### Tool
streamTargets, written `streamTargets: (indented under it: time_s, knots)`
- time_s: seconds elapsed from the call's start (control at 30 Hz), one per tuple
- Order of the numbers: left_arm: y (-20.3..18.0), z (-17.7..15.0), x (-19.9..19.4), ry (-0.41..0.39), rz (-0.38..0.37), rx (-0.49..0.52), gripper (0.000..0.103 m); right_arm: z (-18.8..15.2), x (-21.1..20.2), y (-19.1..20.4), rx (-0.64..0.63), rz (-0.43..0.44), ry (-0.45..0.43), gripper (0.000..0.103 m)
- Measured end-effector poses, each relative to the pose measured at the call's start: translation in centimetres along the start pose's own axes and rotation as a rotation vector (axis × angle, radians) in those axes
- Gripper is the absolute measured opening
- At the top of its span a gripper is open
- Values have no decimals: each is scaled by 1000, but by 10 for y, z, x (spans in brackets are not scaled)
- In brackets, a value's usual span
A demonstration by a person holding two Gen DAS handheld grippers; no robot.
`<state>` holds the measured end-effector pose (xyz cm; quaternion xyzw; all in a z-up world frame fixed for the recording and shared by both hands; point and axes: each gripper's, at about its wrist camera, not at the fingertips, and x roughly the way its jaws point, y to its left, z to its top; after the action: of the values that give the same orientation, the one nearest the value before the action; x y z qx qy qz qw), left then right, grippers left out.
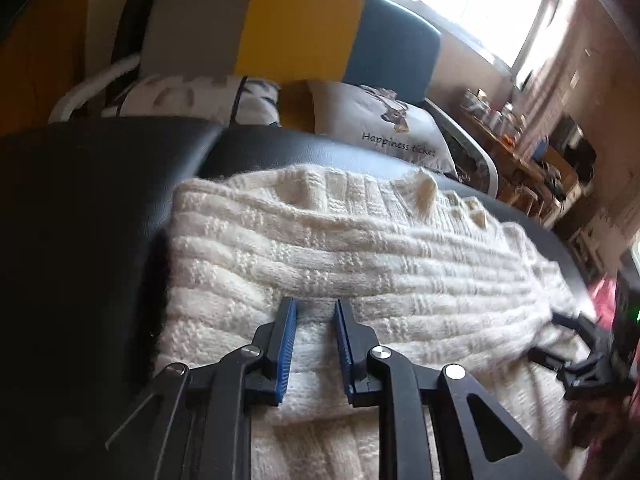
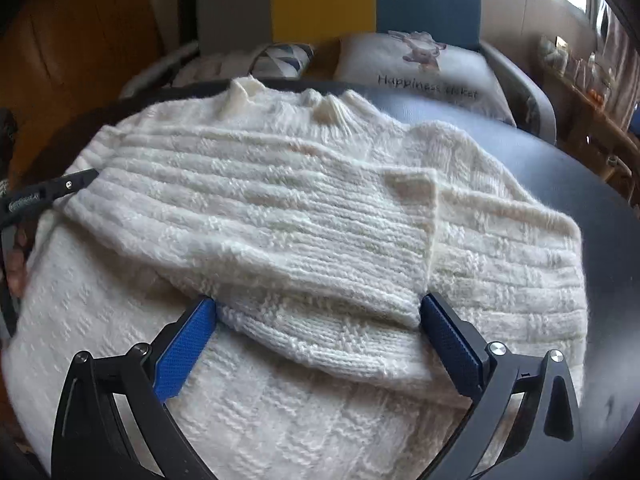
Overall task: Fold clothes
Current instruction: 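Slide both open tools across the sweater body to smooth it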
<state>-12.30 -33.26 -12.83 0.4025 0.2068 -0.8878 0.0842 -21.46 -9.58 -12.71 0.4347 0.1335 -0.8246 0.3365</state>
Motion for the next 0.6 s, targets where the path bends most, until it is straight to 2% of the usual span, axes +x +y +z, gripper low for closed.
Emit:
streamTargets:
  time_s: [0.07,0.17,0.23,0.3,0.37,0.47,0.53,0.6]
  knots:
    - [0,2,-14,-19,-20,-37,19,0,-11,-2,41,5,-8,103]
    - [-21,-9,-32,-56,-65,52,19,-5,-33,2,57,27,-55,103]
    - [-39,-21,-22,-20,-20,146,20,-10,-37,2,63,18,-62,103]
    - [-40,-31,-1,38,29,171,20,-14,-30,-2,97,-31,-21,103]
    - [-39,-29,-2,19,20,146,20,-21,-16,-6,124,-93,37,103]
    - [-36,-24,-7,35,8,100,20,-26,-15,2,76,-139,34,103]
    - [-34,-28,-23,35,-23,81,21,-28,-24,3,87,-119,38,103]
    - [-29,-39,-45,26,-61,69,23,-39,-43,1,116,-30,13,103]
